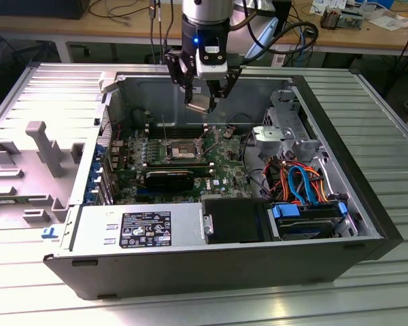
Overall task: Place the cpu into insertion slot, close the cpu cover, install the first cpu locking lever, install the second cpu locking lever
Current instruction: 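Place the cpu into insertion slot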
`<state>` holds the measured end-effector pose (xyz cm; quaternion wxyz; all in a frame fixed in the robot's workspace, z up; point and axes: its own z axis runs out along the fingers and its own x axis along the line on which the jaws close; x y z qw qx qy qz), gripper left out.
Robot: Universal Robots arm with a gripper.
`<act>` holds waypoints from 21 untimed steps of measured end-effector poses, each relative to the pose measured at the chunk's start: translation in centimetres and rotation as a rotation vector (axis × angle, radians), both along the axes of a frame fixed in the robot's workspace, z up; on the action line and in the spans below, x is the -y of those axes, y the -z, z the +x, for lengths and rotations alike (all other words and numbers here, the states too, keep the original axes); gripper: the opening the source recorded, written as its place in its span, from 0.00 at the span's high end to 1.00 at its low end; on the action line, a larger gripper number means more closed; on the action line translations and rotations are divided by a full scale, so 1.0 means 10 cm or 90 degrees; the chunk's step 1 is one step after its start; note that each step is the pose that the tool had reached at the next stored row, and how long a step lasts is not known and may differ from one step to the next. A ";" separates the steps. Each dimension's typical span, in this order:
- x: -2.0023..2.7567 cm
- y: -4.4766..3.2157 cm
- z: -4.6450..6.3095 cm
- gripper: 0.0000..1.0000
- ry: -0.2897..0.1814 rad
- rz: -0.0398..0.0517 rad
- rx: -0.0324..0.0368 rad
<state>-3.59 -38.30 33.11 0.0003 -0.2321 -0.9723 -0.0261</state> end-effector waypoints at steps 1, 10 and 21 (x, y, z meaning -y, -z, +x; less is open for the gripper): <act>0.000 0.001 0.00 0.46 0.001 0.0001 0.0000; 0.000 0.003 0.00 0.46 0.008 0.0000 0.0000; 0.000 0.005 0.00 0.46 0.014 -0.0001 0.0000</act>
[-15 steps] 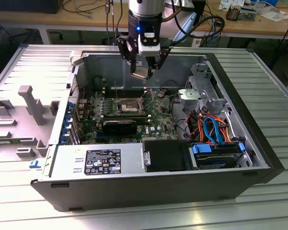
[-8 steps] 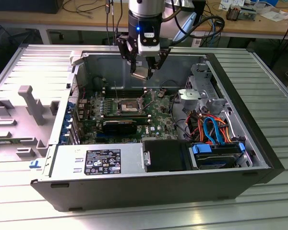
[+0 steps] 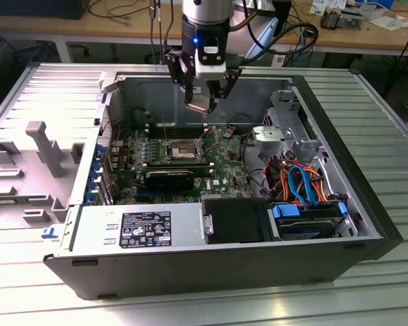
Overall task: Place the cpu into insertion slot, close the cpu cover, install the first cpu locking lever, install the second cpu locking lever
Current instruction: 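Place the cpu into insertion slot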
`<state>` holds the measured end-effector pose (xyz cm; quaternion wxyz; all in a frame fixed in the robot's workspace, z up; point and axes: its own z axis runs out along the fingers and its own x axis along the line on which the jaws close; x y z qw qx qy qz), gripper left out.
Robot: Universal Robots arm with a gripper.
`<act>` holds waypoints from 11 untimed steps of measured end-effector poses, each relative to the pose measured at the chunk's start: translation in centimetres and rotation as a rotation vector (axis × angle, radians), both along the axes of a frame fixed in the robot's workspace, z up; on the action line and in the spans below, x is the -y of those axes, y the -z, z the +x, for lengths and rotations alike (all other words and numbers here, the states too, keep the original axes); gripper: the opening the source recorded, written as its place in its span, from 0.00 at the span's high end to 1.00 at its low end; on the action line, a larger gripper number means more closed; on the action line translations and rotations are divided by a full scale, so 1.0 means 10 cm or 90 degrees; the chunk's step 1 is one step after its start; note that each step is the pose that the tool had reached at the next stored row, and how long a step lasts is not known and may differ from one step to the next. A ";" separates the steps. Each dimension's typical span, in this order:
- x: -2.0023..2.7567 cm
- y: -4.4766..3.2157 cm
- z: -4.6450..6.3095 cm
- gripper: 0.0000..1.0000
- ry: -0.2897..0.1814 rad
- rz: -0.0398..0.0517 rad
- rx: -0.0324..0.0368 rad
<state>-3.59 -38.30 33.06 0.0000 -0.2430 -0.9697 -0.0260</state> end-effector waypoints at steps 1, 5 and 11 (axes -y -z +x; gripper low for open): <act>0.000 0.000 0.00 0.46 0.001 0.0000 0.0000; 0.000 0.001 0.00 0.46 0.003 -0.0001 0.0000; 0.000 0.003 0.00 0.46 0.007 -0.0001 0.0000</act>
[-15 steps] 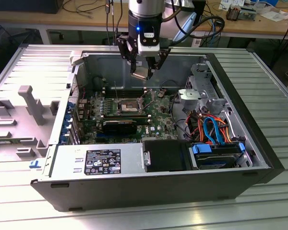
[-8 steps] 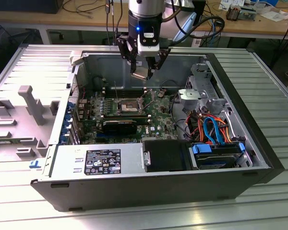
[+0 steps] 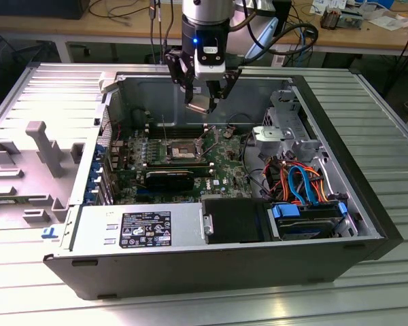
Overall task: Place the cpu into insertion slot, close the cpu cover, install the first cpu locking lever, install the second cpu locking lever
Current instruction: 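Place the cpu into insertion slot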
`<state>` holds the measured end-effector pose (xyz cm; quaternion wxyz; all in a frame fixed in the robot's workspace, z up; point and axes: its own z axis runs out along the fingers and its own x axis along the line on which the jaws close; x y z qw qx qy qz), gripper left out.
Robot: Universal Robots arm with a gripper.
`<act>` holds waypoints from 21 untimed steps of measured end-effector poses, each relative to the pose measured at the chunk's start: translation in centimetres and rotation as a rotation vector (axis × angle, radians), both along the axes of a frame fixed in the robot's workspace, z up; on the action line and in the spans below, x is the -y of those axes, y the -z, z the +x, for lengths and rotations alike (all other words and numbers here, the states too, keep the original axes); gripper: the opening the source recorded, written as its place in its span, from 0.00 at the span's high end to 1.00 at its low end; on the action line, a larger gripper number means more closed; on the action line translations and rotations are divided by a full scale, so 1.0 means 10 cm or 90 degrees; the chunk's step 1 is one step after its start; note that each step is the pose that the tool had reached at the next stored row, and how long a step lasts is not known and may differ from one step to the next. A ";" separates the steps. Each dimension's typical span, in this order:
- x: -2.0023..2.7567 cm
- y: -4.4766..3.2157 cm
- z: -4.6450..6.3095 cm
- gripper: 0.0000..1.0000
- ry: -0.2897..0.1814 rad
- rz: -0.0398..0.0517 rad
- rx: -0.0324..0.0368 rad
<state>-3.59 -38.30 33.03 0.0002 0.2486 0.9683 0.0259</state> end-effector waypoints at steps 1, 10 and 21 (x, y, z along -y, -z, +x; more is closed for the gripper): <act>0.000 0.000 0.00 0.46 0.001 0.0000 0.0000; 0.000 0.002 0.00 0.46 0.007 -0.0001 0.0000; 0.000 0.004 0.00 0.46 0.015 -0.0001 0.0000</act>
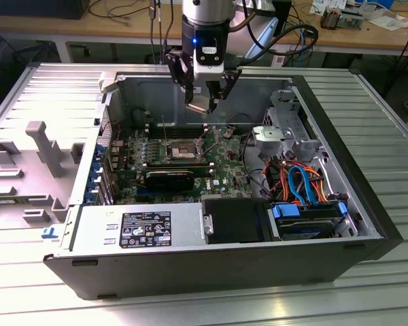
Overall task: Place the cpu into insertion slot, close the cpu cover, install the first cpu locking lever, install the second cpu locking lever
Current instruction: 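Place the cpu into insertion slot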
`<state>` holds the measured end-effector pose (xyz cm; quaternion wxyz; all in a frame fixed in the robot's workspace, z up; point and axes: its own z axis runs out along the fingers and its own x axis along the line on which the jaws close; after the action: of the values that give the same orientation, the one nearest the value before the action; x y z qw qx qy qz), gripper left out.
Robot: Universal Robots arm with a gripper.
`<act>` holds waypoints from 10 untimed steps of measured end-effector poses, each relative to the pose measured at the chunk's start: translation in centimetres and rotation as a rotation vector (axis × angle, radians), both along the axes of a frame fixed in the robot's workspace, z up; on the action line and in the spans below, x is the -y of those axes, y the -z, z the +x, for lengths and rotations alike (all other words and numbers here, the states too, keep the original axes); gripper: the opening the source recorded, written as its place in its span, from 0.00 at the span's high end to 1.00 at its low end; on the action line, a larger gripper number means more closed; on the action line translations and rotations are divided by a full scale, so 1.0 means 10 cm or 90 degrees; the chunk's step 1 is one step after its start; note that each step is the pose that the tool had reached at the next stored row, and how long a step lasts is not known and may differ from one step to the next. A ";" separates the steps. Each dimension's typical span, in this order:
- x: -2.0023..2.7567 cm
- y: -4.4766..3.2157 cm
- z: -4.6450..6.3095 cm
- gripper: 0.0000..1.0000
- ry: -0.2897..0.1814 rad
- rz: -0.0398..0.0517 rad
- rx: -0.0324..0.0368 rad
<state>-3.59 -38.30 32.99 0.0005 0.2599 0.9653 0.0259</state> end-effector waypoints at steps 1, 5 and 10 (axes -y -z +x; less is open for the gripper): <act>0.000 0.000 0.00 0.46 0.001 0.0000 0.0000; 0.000 0.001 0.00 0.46 0.003 0.0000 0.0000; 0.000 0.002 0.00 0.46 0.007 0.0000 0.0000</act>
<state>-3.59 -38.30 32.97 0.0006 0.2649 0.9639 0.0259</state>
